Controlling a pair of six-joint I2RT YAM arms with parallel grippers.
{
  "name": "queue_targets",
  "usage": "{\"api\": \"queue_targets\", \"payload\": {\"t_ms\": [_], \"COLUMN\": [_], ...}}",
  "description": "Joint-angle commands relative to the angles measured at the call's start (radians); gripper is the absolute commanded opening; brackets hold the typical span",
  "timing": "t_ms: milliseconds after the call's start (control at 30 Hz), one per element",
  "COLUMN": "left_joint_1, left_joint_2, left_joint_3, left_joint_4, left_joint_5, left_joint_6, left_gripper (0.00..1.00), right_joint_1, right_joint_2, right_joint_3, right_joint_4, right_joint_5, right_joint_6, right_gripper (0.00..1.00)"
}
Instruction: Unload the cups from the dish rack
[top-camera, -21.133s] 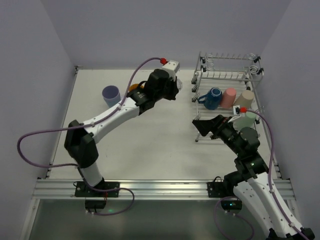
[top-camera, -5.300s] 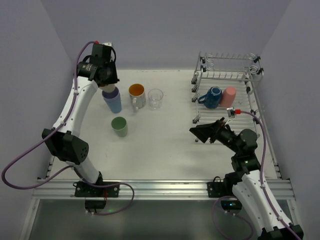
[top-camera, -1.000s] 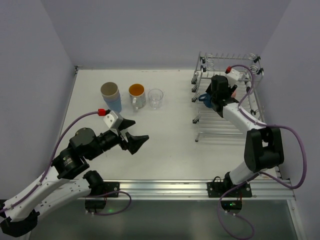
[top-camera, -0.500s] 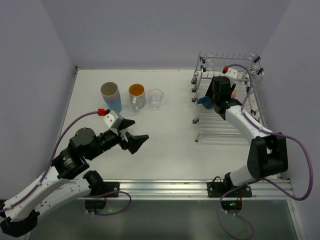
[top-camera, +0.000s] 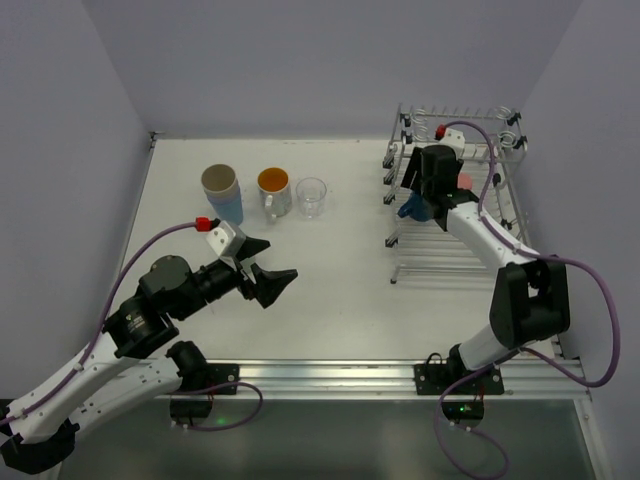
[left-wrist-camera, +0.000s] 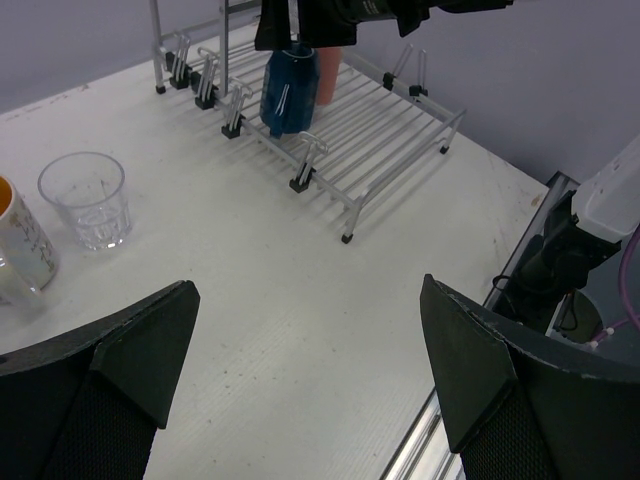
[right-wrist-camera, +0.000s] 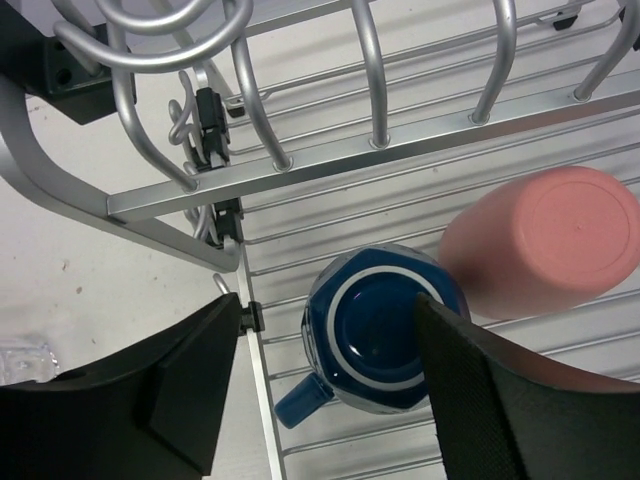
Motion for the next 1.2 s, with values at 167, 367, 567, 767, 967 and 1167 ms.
{"api": "queue_targets", "payload": {"t_ms": [167, 367, 567, 767, 967, 1167], "left_joint_1": [-0.001, -0.001, -0.001, -0.001, -0.003, -0.003], "left_joint_2": [-0.006, -0.005, -0.005, -0.008, -0.006, 0.000], "left_joint_3": [-0.009, -0.011, -0.011, -0.012, -0.012, -0.014], "left_joint_4": [0.022, 0.022, 0.022, 0.021, 0.021, 0.021], "left_joint_5": [-0.005, -0.006, -0.005, -0.006, -0.010, -0.011], "left_joint_6": [0.020, 0.020, 0.020, 0.020, 0.021, 0.021], "left_gripper": [1.00, 1.00, 1.00, 1.00, 1.00, 1.00], "right_joint_1": [0.003, 0.003, 0.002, 0.002, 0.000, 0.002], "right_joint_2": [-0.054, -0.019, 0.026, 0.107, 0.142, 0.087], "right_joint_3": [0.000, -0.006, 0.013, 0.082, 0.096, 0.036], "right_joint_4": [-0.044, -0.070, -0.079, -0.137, -0.149, -0.076], "right_joint_5": [0.066, 0.135, 0.132, 0.118, 0.126, 0.132], "right_joint_6": [0.009, 0.033, 0.035, 0.063, 0.089, 0.083], "right_gripper": [0.88, 0.89, 0.89, 0.89, 0.88, 0.56]}}
